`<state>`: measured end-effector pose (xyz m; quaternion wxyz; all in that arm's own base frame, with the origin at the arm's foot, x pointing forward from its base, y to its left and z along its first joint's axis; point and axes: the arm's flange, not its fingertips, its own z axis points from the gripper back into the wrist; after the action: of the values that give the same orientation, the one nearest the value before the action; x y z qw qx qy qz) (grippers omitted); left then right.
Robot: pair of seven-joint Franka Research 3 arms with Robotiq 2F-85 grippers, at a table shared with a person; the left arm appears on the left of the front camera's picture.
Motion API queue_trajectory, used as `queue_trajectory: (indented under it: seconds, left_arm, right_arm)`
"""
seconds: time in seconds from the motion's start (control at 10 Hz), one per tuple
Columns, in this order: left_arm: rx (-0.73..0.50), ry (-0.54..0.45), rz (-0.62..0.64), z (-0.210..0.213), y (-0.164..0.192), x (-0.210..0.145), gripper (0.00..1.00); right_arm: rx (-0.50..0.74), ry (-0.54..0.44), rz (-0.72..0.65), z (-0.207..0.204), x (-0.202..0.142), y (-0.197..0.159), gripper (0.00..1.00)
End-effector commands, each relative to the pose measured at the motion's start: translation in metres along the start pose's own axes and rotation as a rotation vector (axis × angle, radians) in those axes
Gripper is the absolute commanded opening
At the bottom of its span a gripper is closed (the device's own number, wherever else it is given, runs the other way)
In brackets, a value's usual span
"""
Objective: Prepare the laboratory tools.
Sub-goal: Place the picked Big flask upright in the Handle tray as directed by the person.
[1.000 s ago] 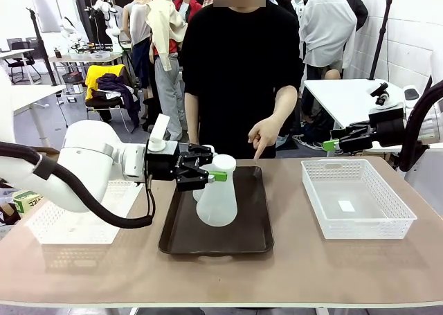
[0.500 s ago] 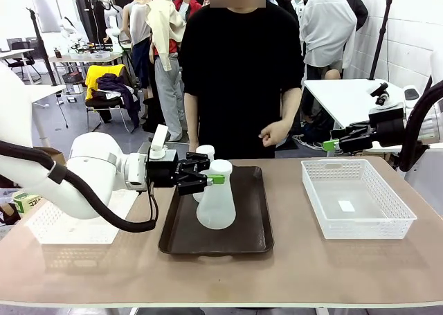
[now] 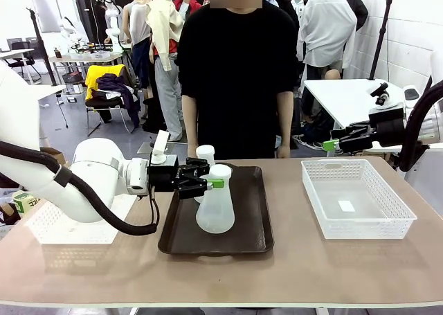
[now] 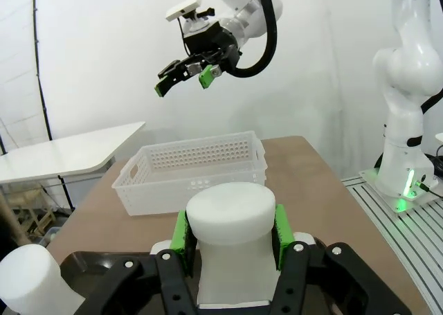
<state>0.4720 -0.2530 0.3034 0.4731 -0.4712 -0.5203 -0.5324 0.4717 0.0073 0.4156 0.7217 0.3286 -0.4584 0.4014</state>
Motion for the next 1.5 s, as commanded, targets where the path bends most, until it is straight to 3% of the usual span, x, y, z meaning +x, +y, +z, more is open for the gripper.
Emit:
queue_trajectory:
  seconds: [0.0,0.3,0.4,1.0,1.3,1.4]
  left_arm:
    - [0.007,0.016,-0.036,-0.002,-0.002,-0.003,0.33]
    - [-0.010,0.051,-0.048,0.002,-0.003,-0.001,0.92]
    - [-0.021,0.065,-0.049,0.003,-0.004,-0.001,1.00]
    - [-0.050,0.176,-0.032,0.025,-0.007,0.004,1.00]
    - [-0.056,0.194,0.019,0.027,-0.006,0.004,1.00]
    - [-0.040,0.159,-0.039,0.027,-0.004,0.000,1.00]
  right_arm:
    - [0.007,0.017,-0.011,0.001,-0.001,0.001,1.00]
    - [0.007,0.017,-0.011,0.001,-0.001,0.001,1.00]
    - [0.007,0.017,-0.011,0.001,-0.001,0.001,1.00]
    - [0.007,0.017,-0.011,0.001,-0.001,0.001,1.00]
    - [0.007,0.017,-0.011,0.001,-0.001,0.001,1.00]
    - [0.007,0.017,-0.011,0.001,-0.001,0.001,1.00]
